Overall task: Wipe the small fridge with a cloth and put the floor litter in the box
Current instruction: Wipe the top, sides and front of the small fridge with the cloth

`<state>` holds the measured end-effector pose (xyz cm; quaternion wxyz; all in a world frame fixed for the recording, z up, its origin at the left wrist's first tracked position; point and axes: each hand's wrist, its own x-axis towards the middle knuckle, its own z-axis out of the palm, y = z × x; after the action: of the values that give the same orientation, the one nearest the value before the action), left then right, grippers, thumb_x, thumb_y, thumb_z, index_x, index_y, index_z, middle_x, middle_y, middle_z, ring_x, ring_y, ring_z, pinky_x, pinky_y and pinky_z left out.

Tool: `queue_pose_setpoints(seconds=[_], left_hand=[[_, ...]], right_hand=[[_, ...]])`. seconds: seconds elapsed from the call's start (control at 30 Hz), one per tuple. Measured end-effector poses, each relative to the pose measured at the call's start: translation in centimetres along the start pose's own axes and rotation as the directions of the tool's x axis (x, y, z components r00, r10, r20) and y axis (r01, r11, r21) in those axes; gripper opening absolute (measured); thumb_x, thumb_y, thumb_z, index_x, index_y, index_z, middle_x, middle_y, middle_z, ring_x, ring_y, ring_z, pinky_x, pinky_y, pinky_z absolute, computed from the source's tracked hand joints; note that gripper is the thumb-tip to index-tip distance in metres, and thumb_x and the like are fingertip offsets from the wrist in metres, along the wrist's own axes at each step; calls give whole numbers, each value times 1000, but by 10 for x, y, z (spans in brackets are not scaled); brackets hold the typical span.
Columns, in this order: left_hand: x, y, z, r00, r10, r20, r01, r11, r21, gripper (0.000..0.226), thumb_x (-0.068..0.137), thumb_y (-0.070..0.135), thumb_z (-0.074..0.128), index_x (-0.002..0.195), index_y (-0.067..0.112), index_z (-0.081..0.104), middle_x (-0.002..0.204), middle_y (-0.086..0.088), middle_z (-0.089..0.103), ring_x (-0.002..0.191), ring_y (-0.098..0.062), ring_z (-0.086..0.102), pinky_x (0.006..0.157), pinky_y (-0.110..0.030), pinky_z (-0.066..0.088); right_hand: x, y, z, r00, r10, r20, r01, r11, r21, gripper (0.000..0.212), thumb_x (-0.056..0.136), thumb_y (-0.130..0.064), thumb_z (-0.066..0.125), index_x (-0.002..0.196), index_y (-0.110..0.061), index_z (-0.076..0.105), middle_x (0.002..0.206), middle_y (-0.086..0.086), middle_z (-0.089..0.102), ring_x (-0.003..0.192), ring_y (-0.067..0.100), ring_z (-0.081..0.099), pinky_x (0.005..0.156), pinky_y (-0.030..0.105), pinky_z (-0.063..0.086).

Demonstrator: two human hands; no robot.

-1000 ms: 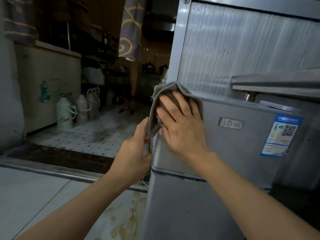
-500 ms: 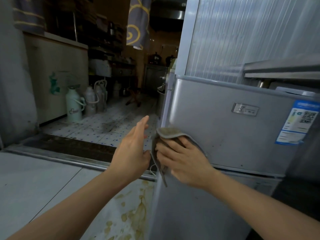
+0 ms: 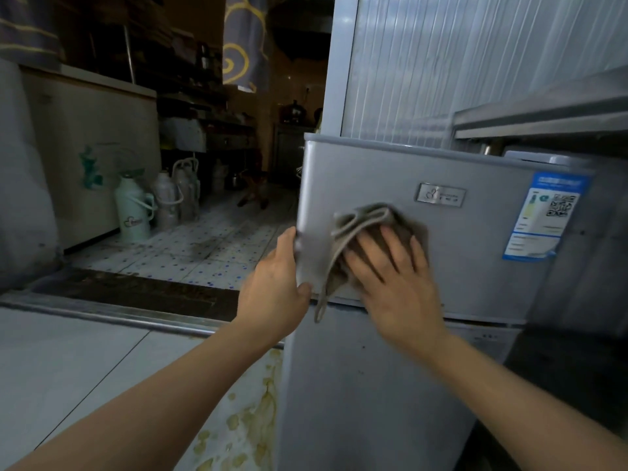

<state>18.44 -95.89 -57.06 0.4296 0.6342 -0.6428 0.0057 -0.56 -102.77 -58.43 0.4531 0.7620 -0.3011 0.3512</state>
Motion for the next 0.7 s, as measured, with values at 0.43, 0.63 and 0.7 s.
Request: queue_pose_setpoints(seconds=[0.43,0.63,0.7], left_hand=[[8,16,12,979,-178,-98,185,980,71,60,76,57,63,110,15,38,111,-3,57,96,-26,57,70,-39,48],[10,12,13,983,-157,-93,161,986,43,59,75,56,64,105,13,38,99,-3,55,86,-26,56,69,-44,50],[11,11,14,983,-161,-86,163,987,14,56,75,54,66,103,14,37,97,-3,54,85,-26,55,69,-44,50]], right_hand=[[-1,19,-7,971,230,-58,-226,971,71,58,89,-28,55,142,-21,32,150,6,20,140,30,18,114,50,14],[-63,8,1,944,327,48,-329,943,53,62,90,-37,48,145,-19,25,153,10,17,142,33,12,117,50,11],[-39,1,-1,928,372,16,-372,927,46,60,86,-35,51,141,-18,31,150,12,19,140,35,10,114,51,10]])
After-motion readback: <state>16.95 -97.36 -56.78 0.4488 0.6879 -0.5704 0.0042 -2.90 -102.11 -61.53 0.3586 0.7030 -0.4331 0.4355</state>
